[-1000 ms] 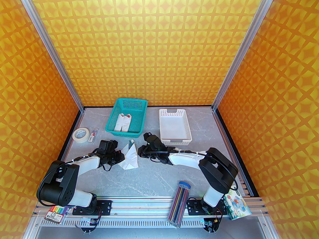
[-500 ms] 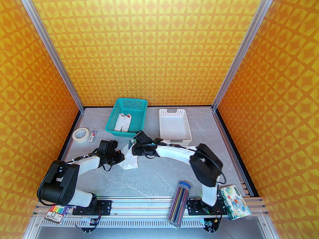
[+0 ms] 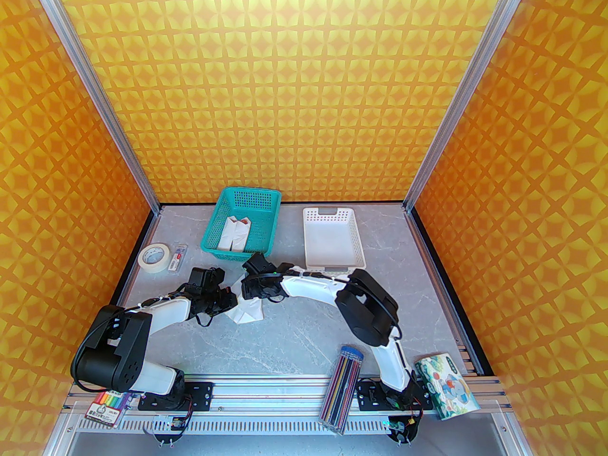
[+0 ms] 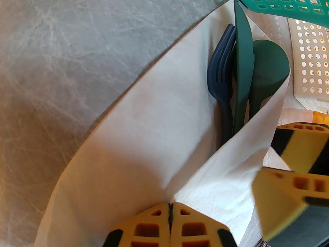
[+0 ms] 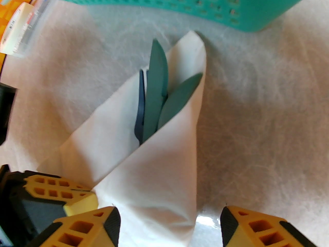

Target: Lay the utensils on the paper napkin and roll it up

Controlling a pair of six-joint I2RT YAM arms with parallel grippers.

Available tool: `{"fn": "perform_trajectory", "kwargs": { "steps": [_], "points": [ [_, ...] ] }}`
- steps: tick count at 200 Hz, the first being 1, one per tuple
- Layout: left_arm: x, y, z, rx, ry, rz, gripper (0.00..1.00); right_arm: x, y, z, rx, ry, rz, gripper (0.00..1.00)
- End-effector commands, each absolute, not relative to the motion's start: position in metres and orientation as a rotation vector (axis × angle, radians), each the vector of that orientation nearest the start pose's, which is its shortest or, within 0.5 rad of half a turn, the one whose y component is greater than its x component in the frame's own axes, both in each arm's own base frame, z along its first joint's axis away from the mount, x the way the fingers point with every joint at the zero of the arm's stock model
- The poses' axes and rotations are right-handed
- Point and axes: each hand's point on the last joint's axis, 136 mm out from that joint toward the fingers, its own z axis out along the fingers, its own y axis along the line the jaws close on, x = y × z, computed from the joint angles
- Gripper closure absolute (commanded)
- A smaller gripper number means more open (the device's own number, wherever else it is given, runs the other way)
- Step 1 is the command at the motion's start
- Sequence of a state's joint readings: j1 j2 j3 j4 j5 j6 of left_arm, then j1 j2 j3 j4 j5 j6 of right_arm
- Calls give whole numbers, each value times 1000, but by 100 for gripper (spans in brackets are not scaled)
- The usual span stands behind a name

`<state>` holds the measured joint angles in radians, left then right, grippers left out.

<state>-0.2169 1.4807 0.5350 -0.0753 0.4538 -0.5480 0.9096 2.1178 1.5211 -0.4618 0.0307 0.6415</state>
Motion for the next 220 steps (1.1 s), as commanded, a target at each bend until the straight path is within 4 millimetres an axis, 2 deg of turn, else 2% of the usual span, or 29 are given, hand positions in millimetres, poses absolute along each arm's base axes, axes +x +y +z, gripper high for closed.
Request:
{"fn": "perform_trajectory", "kwargs": {
  "steps": [1, 54, 105, 166, 204, 220],
  "points": [
    [286, -138, 15, -258, 2676, -828, 100, 323, 406, 28, -378, 2706, 422, 31],
    [283, -138, 13, -270, 2676, -835, 100, 319, 406, 7, -401, 2754, 367, 31],
    [273, -141, 9, -310, 2679, -880, 100, 308, 389, -10, -411, 2803, 263, 34],
    [249, -144, -7, -349, 2715, -898, 100, 308, 367, 10, -402, 2753, 184, 35],
    [238, -148, -9, -353, 2732, -911, 100, 305, 358, 45, -376, 2697, 236, 34],
    [232, -150, -8, -356, 2736, -917, 100, 303, 350, 63, -356, 2666, 257, 30]
  ]
}}
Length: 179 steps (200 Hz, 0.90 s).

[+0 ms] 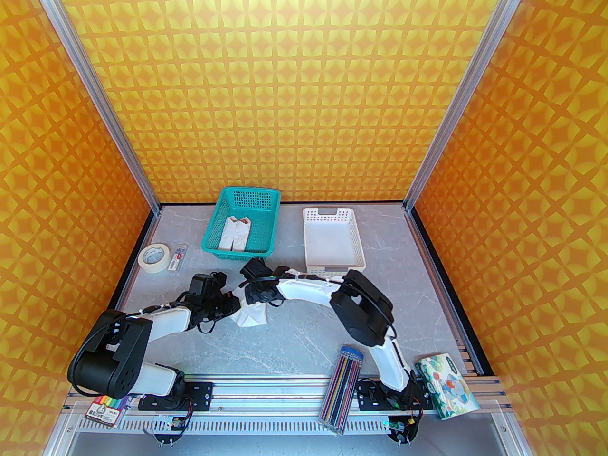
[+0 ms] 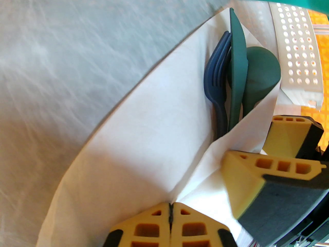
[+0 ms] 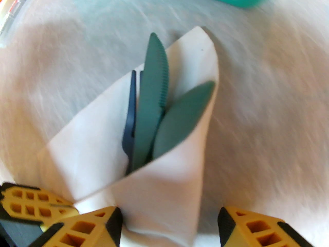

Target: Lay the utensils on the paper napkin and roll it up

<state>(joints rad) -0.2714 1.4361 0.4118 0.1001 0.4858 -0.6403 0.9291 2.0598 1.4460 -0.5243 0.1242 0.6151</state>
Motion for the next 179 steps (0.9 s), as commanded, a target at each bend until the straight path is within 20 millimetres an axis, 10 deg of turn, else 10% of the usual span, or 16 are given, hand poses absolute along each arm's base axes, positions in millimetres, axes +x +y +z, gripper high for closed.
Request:
{"fn": "perform_trajectory", "kwargs": {
  "steps": [1, 78, 179],
  "points": [
    [232, -150, -8, -357, 2737, -918, 100, 303, 349, 64, -355, 2662, 259, 30],
    [205, -173, 0, -374, 2758, -927, 100, 285, 293, 94, -293, 2650, 233, 29],
    [202, -182, -3, -408, 2772, -845, 100, 250, 350, 55, -476, 2730, 279, 25]
  ]
}}
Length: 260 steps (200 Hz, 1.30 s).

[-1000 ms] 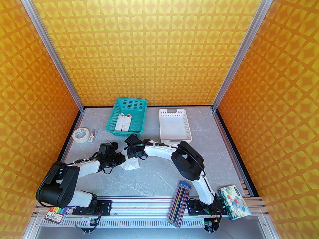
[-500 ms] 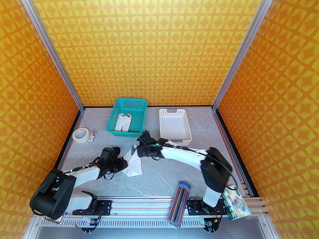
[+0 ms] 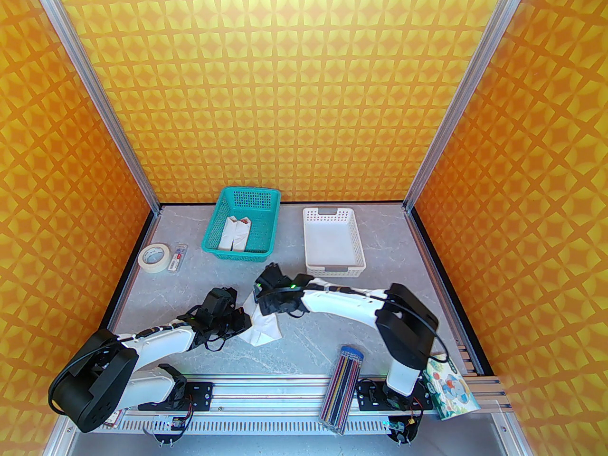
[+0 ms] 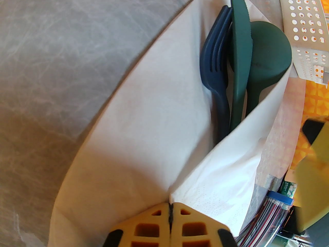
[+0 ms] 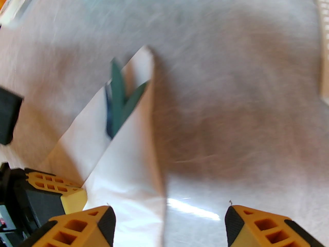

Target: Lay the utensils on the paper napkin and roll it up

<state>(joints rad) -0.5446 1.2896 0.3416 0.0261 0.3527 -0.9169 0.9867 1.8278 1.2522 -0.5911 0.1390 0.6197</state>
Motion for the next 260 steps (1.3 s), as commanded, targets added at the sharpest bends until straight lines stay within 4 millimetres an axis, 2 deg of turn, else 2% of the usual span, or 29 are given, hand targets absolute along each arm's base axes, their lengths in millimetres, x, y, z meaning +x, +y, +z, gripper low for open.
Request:
{"fn": "perform_trajectory", "kwargs": {
  "steps": [1, 105, 155, 198, 260],
  "points": [
    [201, -182, -3, -408, 2773, -844, 100, 250, 350, 54, -477, 2731, 277, 25],
    [201, -182, -4, -406, 2774, -837, 100, 244, 367, 20, -517, 2792, 263, 25],
    [198, -175, -8, -432, 2793, -785, 100, 249, 335, 10, -516, 2792, 29, 28],
    [196, -169, -14, -465, 2813, -737, 100, 253, 321, 19, -486, 2772, 13, 28],
    [196, -167, -16, -477, 2827, -711, 100, 257, 299, 21, -468, 2766, -50, 29]
  ]
}}
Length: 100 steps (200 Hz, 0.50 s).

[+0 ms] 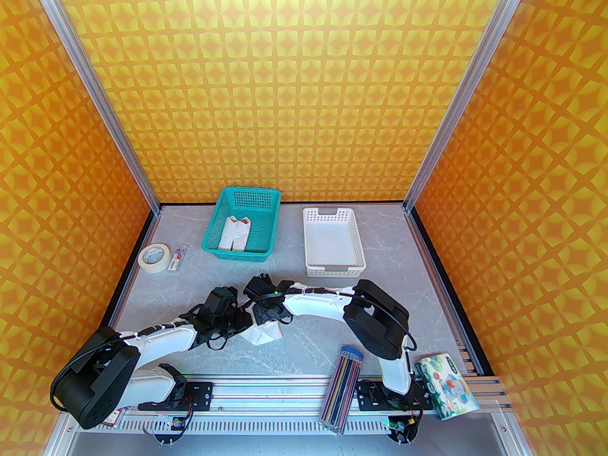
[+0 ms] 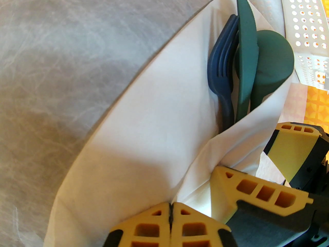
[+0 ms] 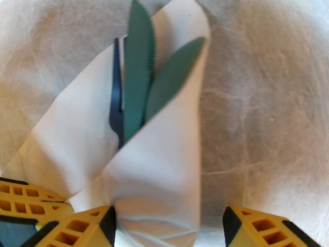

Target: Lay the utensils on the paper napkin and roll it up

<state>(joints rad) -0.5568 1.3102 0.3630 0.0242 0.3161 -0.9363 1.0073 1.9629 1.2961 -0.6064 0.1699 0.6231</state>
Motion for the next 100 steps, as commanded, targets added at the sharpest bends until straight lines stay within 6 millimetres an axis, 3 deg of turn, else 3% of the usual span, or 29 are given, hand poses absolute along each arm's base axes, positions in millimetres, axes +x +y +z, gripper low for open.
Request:
{"fn": "perform_trajectory", "kwargs": {
  "steps": [1, 28, 62, 100],
  "points": [
    [196, -167, -16, -477, 2827, -711, 100, 257, 298, 21, -467, 2767, -51, 29],
    [197, -168, -17, -476, 2831, -707, 100, 259, 293, 26, -462, 2754, -58, 29],
    [198, -169, -16, -472, 2832, -706, 100, 257, 283, 18, -465, 2770, -100, 29],
    [199, -169, -15, -469, 2829, -708, 100, 259, 299, 35, -471, 2747, 18, 29]
  ]
}}
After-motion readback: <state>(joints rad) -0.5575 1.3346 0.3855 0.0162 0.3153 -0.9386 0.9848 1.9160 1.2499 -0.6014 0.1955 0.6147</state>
